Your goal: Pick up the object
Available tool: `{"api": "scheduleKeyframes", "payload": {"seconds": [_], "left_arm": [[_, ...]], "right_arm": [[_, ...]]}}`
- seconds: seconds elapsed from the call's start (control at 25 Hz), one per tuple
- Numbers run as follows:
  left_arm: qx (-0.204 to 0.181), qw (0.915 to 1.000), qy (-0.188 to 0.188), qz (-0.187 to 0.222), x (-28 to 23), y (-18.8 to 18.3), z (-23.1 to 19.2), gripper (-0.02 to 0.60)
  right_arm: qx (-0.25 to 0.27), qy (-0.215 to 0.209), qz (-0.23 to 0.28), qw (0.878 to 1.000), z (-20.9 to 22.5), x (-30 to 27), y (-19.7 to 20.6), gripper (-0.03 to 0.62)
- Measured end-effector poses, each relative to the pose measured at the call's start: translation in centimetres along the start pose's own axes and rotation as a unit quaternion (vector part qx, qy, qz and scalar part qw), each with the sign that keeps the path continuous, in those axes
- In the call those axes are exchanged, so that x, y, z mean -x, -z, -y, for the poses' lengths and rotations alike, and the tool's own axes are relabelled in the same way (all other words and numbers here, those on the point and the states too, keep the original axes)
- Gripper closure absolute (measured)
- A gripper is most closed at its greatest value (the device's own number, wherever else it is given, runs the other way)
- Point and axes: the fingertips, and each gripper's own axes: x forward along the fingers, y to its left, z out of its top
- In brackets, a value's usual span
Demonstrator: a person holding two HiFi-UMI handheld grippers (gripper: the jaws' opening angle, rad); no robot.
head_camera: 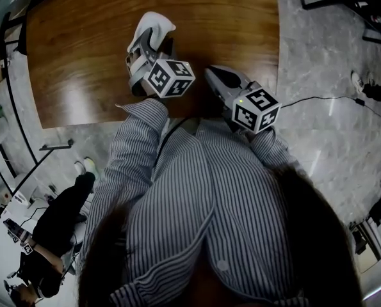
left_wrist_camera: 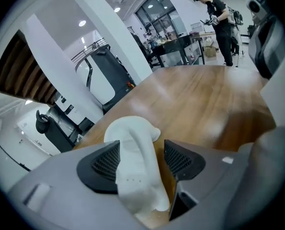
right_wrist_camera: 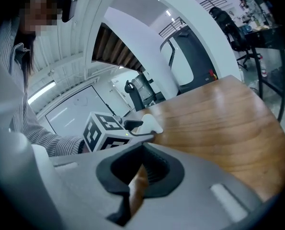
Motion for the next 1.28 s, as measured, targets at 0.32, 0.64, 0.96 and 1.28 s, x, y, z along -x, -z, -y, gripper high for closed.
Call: {"api": "scheduleKeyframes", "payload": {"seconds": [0.32,0.64,0.96,1.28], "left_arm": [[-0.033,0.9993,-0.016,-0.009,-0.9,0.8,-0.8,0.341],[-0.015,0.9993,0.028,0.019,1.1,1.1,-1.1,0.374],[0.048,0.9941,0.081,0.054,4.9,0.8,-0.5,0.425],[0.190,0.9599,0.150,0.141,9.8,-1.0,-1.3,0.428]], "right_arm": [[-0.020,-0.002,0.008,1.000,1.4,0.4,-0.9,0.592],[-0.012,-0.021,0.014,1.000,0.6,-0.1,-1.9,0.592],[0.004,-0.033,0.031,0.999,-1.2,-0.1,-3.0,0.592],[0.028,-0.043,0.057,0.997,-3.4,-0.2,-5.1,0.592]]}}
